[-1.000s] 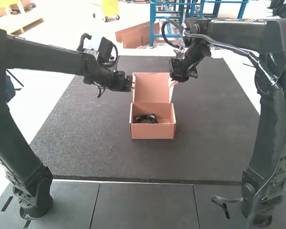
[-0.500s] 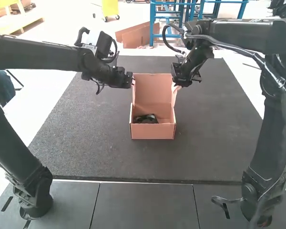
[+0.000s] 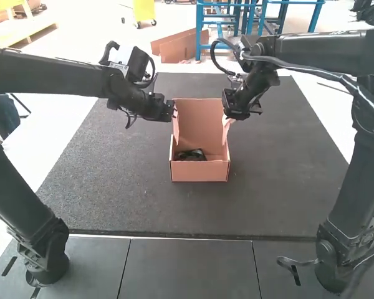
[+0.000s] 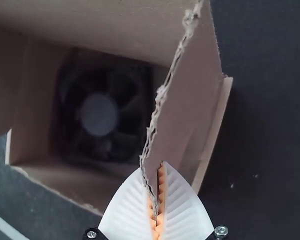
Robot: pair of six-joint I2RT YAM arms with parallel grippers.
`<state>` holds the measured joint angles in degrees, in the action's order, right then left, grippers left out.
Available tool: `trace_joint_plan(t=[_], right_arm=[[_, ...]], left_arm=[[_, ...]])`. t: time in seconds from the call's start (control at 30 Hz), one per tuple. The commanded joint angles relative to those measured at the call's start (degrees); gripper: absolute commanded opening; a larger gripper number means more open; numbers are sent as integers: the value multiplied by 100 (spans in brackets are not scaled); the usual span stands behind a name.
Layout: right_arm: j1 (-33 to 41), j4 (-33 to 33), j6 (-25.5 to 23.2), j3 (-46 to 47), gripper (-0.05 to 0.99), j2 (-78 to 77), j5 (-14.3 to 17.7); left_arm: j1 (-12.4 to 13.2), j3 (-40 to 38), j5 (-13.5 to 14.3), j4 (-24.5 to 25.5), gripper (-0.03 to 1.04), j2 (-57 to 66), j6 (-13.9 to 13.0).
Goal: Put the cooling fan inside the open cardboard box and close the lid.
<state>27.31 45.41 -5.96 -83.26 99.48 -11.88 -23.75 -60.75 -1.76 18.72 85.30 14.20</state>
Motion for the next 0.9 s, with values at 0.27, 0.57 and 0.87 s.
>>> trace_joint_plan(t=[0.27, 0.57, 0.87], right_arm=[[169, -682, -248, 750, -1, -720, -60], [169, -964, -257, 1339, -1, -957, -60], [169, -1210, -257, 1699, -1, -983, -122]], left_arm=[[-51, 310, -79, -61, 96, -470, -40], [-86, 485, -88, -79, 96, -576, -40], [-86, 696, -387, -97, 96, -716, -22]])
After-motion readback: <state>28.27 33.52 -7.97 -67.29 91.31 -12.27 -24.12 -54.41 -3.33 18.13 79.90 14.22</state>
